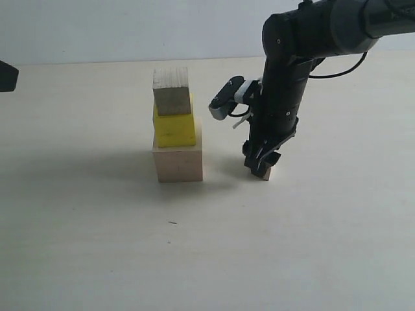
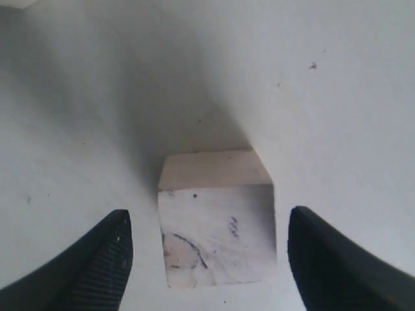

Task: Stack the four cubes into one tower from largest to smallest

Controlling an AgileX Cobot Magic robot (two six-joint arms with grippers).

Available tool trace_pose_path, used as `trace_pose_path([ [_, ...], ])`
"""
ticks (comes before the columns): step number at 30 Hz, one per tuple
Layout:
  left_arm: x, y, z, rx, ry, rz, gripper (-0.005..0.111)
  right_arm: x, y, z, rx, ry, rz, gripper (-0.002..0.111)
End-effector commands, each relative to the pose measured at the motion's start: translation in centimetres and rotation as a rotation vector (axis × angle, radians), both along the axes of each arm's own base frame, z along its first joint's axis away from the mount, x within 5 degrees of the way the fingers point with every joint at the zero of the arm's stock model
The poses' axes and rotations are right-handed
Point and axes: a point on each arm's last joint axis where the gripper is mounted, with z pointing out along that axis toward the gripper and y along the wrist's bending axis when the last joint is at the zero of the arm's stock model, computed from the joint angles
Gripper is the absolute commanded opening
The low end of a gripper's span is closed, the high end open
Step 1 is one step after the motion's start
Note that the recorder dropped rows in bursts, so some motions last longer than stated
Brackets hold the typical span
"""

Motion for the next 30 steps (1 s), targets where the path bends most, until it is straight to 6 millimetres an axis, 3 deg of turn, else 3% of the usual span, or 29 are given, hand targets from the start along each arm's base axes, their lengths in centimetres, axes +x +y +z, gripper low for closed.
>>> trace_pose_path([
  [1, 0.1, 0.0, -0.1, -0.011, -0.003, 0.006, 0.026, 0.1, 0.1, -0.5, -0.003, 0.013, 0.008, 0.065],
  [10, 0.1, 0.0, -0.1, -0.011, -0.001, 0.006, 0.026, 0.2, 0.2, -1.5, -0.013, 0.03, 0.009, 0.053],
  [21, 0.1, 0.0, -0.1, -0.011, 0.0, 0.005, 0.026, 0.1, 0.0, -0.4, -0.02, 0.009, 0.017, 0.001],
  [30, 0.1, 0.0, -0.1, -0.01, 0.002, 0.004, 0.026, 0.5, -0.6, 4.0, 0.018, -0.135, -0.017, 0.0],
])
